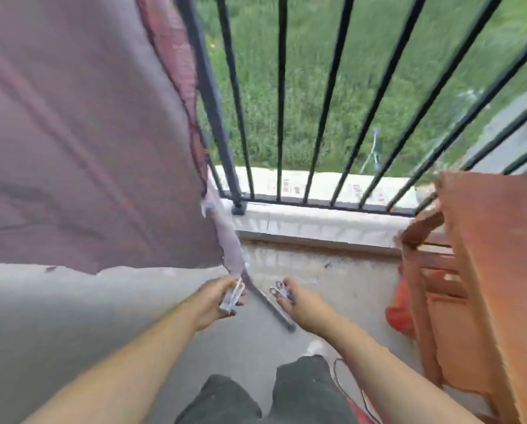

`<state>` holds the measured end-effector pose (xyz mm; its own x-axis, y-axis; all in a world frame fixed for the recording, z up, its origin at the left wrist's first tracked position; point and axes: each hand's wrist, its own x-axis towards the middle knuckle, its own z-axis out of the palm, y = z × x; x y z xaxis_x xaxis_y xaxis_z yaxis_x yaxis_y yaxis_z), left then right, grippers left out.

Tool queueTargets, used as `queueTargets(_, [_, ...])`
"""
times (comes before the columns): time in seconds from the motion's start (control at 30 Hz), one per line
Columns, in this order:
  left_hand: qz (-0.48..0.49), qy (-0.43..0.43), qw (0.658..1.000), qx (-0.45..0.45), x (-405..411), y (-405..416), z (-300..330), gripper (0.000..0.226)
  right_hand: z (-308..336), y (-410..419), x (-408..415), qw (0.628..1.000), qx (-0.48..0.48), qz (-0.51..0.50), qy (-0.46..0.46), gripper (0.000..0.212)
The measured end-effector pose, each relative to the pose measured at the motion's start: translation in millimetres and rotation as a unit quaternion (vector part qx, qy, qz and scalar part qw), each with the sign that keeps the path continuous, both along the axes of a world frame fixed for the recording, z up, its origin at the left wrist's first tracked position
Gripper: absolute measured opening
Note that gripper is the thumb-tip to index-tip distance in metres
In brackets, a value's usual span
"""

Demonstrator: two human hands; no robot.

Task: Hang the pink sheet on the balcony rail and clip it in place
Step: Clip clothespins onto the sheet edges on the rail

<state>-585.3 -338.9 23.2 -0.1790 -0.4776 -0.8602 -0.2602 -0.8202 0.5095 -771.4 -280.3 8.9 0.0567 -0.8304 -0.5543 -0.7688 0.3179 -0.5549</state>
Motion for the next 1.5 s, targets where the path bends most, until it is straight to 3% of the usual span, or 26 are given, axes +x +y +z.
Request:
queueTargets(0.27, [0.182,-0.1,0.971,-0.119,238,61,9,0.01,9,-33,255,0.963,-0.122,0.223,0.09,0.029])
queueTargets(0.37, [0.248,-0.19,0.937,-0.158,316,77,11,0.045,15,-30,348,0.947,-0.132,0.284,0.072,0.031])
queueTargets(0.4, [0.257,-0.223,0.925,-0.171,341,81,12,0.043,15,-29,375,0.943,-0.127,0.302,0.06,0.03])
queueTargets(0.47, [0.235,-0.265,0.918,-0.176,388,90,8,0.011,12,-28,426,0.928,-0.12,0.349,0.042,0.029])
queueTargets(0.57, [0.241,-0.29,0.912,-0.164,447,102,-6,0.035,8,-29,488,0.902,-0.118,0.414,0.036,0.029])
queueTargets(0.7, [0.298,-0.295,0.895,-0.15,515,95,-16,0.007,-2,-53,553,0.895,-0.087,0.437,0.023,0.032])
queueTargets(0.8, [0.315,-0.292,0.889,-0.158,573,70,-22,0.017,-8,-89,612,0.893,-0.072,0.444,0.002,0.032])
queueTargets(0.87, [0.315,-0.291,0.887,-0.173,615,52,-22,0.011,-10,-116,659,0.886,-0.063,0.46,-0.011,0.034])
queueTargets(1.07, [0.388,-0.322,0.842,-0.19,775,14,1,0.013,14,-196,845,0.846,-0.05,0.527,-0.062,0.035])
queueTargets(1.27, [0.328,-0.429,0.828,-0.153,917,31,18,0.031,24,-203,1040,0.779,-0.112,0.617,-0.027,0.036])
queueTargets(1.37, [0.27,-0.505,0.805,-0.157,1003,32,13,0.036,18,-198,1135,0.742,-0.136,0.656,-0.024,0.041])
queueTargets(1.5, [0.159,-0.579,0.781,-0.172,1127,27,24,0.035,22,-205,1250,0.726,-0.15,0.671,-0.009,0.038])
